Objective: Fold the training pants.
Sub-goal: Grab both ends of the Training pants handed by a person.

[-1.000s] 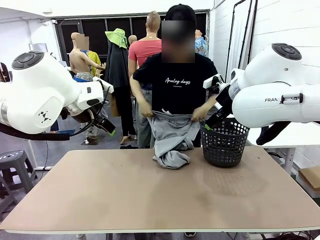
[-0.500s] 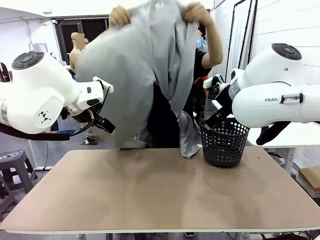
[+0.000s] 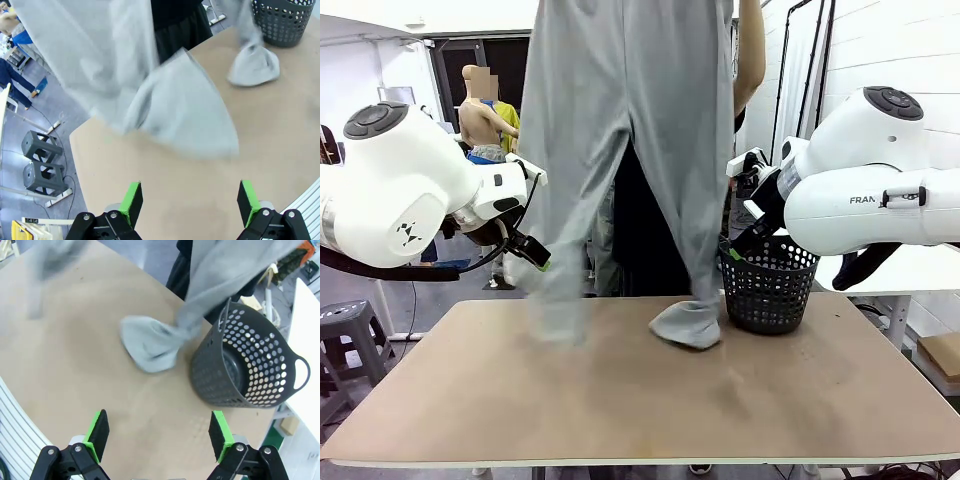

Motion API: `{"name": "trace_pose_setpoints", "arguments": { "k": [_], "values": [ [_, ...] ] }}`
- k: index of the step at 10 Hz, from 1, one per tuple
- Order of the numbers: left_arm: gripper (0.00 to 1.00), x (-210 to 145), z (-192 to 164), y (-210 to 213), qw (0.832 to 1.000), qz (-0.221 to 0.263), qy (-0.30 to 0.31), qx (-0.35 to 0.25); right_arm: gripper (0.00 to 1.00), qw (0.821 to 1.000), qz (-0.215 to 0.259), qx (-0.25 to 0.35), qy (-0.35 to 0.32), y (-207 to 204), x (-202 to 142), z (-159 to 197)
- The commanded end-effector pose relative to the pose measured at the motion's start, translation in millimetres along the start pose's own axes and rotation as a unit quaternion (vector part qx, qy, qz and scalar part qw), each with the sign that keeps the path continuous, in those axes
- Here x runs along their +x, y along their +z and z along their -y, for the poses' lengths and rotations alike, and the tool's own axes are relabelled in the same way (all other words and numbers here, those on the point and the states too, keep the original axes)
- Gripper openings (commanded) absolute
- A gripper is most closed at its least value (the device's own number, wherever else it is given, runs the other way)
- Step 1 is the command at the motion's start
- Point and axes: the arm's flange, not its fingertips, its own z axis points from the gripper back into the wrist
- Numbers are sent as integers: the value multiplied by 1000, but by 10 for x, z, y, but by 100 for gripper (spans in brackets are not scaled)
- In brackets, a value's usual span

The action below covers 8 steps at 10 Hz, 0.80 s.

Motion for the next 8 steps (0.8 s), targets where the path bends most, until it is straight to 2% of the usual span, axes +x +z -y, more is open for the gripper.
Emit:
{"name": "trace_pose_setpoints", "arguments": {
  "k": [1,8],
  "values": [
    [100,-1,-10,-3,1000,0,-4,1,100,1000,4,-1,-3,-9,8,3],
    [100,-1,-10,-3,1000,0,-4,1,100,1000,4,-1,-3,-9,8,3]
  ]
}}
